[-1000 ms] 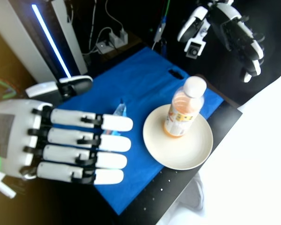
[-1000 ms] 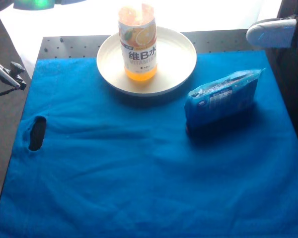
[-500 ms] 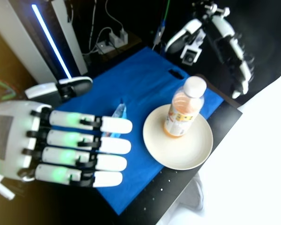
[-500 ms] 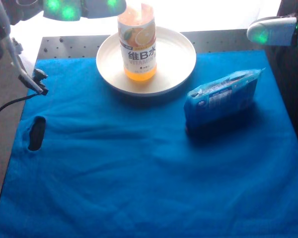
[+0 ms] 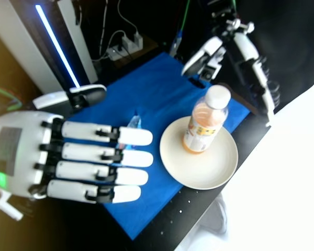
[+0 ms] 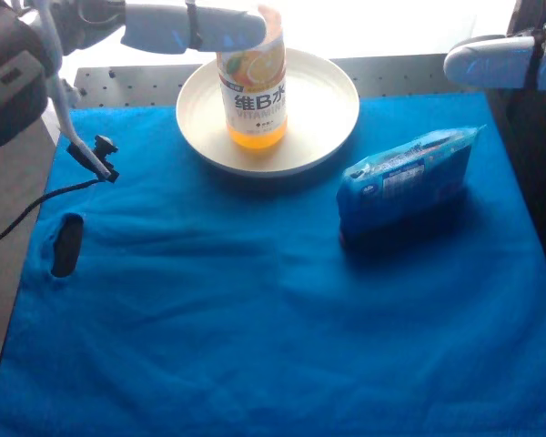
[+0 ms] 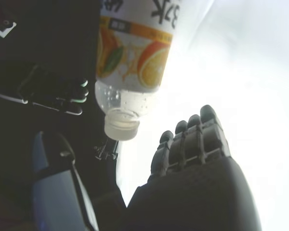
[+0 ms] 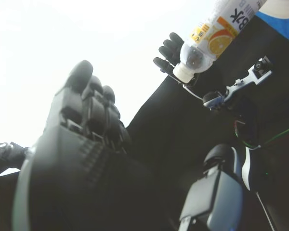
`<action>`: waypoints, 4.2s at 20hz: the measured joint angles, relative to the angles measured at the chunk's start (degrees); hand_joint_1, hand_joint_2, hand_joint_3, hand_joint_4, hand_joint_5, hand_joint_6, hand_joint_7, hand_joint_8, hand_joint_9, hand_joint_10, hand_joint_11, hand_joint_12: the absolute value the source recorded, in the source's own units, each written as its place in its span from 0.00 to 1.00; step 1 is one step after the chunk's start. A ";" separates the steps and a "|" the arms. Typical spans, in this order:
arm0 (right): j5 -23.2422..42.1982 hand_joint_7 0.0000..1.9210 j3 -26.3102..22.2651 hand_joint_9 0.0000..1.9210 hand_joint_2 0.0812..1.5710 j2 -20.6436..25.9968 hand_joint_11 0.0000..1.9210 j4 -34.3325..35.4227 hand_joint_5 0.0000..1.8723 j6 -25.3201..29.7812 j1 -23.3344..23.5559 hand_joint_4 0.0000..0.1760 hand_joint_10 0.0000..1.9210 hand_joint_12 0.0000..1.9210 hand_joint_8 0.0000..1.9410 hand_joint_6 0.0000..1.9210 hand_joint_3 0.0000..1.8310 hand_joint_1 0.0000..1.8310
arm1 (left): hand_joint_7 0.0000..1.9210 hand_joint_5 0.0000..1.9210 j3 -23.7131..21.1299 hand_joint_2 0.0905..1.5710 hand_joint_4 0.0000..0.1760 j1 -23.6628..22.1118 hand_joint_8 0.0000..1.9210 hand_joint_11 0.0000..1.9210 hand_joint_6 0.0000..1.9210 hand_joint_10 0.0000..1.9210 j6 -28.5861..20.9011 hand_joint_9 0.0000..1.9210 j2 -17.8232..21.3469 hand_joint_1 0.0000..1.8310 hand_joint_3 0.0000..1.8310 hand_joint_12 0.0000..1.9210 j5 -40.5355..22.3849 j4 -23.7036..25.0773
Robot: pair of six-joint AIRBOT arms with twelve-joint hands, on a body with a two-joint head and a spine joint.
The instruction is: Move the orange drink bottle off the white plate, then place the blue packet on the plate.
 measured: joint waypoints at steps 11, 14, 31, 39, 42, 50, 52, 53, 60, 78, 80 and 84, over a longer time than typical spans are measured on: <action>0.39 0.15 0.00 0.09 0.40 -0.35 0.00 0.11 0.01 -0.02 0.00 0.00 0.10 0.51 0.01 0.00 0.00 0.29 | 0.02 0.00 2.45 0.45 0.46 0.02 0.00 0.00 0.00 0.00 -1.95 0.03 -4.00 0.37 0.00 0.28 1.03 -0.26; 0.39 0.03 0.00 0.03 0.40 -0.35 0.00 0.00 0.00 -0.02 0.00 0.00 0.02 0.27 0.00 0.00 0.00 0.29 | 0.05 0.00 3.17 0.42 0.28 0.02 0.00 0.00 0.00 0.00 -2.43 0.06 -4.61 0.37 0.00 0.41 0.98 -0.42; 1.95 0.04 -0.02 0.05 0.45 -0.39 0.00 0.09 0.00 -0.02 0.00 0.00 0.00 0.24 0.00 0.00 0.00 0.26 | 0.21 0.16 6.03 0.45 0.56 1.77 0.00 0.00 0.01 0.01 -4.39 0.18 -8.33 0.58 0.00 0.52 1.60 -0.79; 2.16 0.05 -0.09 0.06 0.46 -0.39 0.00 0.20 0.00 -0.02 0.00 0.00 0.00 0.21 0.00 0.00 0.00 0.27 | 0.42 0.54 8.46 0.65 0.00 1.81 0.28 0.16 0.45 0.52 -7.37 0.30 -10.36 0.65 0.00 0.90 1.68 -1.22; 2.16 0.05 -0.09 0.06 0.47 -0.39 0.00 0.24 0.00 -0.02 0.00 0.00 0.00 0.22 0.00 0.00 0.00 0.28 | 0.46 0.49 8.46 0.71 0.06 1.92 0.59 0.23 0.59 0.69 -7.45 0.34 -10.40 0.66 0.00 0.89 1.60 -1.03; 2.56 0.04 -0.26 0.05 0.47 -0.33 0.00 0.35 0.00 -0.02 0.00 0.00 0.00 0.22 0.00 0.00 0.00 0.28 | 0.42 0.36 8.87 0.71 0.00 2.23 0.73 0.35 0.96 0.69 -7.43 0.41 -10.34 0.81 0.02 0.89 1.44 -0.98; 2.56 0.05 -0.26 0.05 0.47 -0.33 0.00 0.42 0.00 -0.02 0.00 0.00 0.00 0.22 0.00 0.00 0.00 0.28 | 0.43 0.39 8.87 0.71 0.00 2.23 0.71 0.30 0.87 0.69 -7.76 0.41 -10.21 0.81 0.01 0.84 1.16 -0.76; 2.56 0.05 -0.26 0.05 0.47 -0.33 0.00 0.39 0.00 0.00 0.00 0.00 0.00 0.22 0.00 0.00 0.00 0.28 | 0.43 0.39 8.87 0.71 0.00 2.23 0.71 0.30 0.87 0.69 -8.04 0.41 -10.14 0.81 0.01 0.84 1.09 -0.61; 2.56 0.03 -0.26 0.04 0.46 -0.33 0.00 0.44 0.00 -0.02 0.00 0.00 0.00 0.20 0.00 0.00 0.00 0.28 | 0.43 0.36 8.68 0.71 0.00 2.19 0.70 0.32 0.77 0.66 -8.07 0.43 -9.05 0.82 0.00 0.73 1.01 0.24; 2.75 0.03 -0.26 0.04 0.45 -0.35 0.00 1.66 0.01 -0.02 0.00 0.00 0.00 0.23 0.00 0.00 0.00 0.28 | 0.34 0.41 -6.64 0.74 0.00 0.98 0.77 0.39 0.89 0.74 -12.50 0.39 5.64 0.82 0.00 0.80 -13.35 7.28; 2.80 0.04 -0.26 0.04 0.46 -0.35 0.01 2.08 0.00 -0.04 0.00 0.00 0.00 0.23 0.00 0.00 0.00 0.29 | 0.32 0.38 -8.74 0.77 0.00 1.92 0.80 0.37 0.94 0.79 -12.55 0.37 7.32 0.80 0.00 0.82 -14.60 8.98; 2.93 0.07 -0.31 0.08 0.46 -0.79 0.00 2.16 0.00 -0.02 0.00 0.00 0.00 0.34 0.00 0.00 0.00 0.28 | 0.37 0.43 -12.79 0.78 0.00 2.01 0.78 0.28 0.99 0.94 -12.83 0.32 11.19 0.73 0.00 0.86 -15.65 12.15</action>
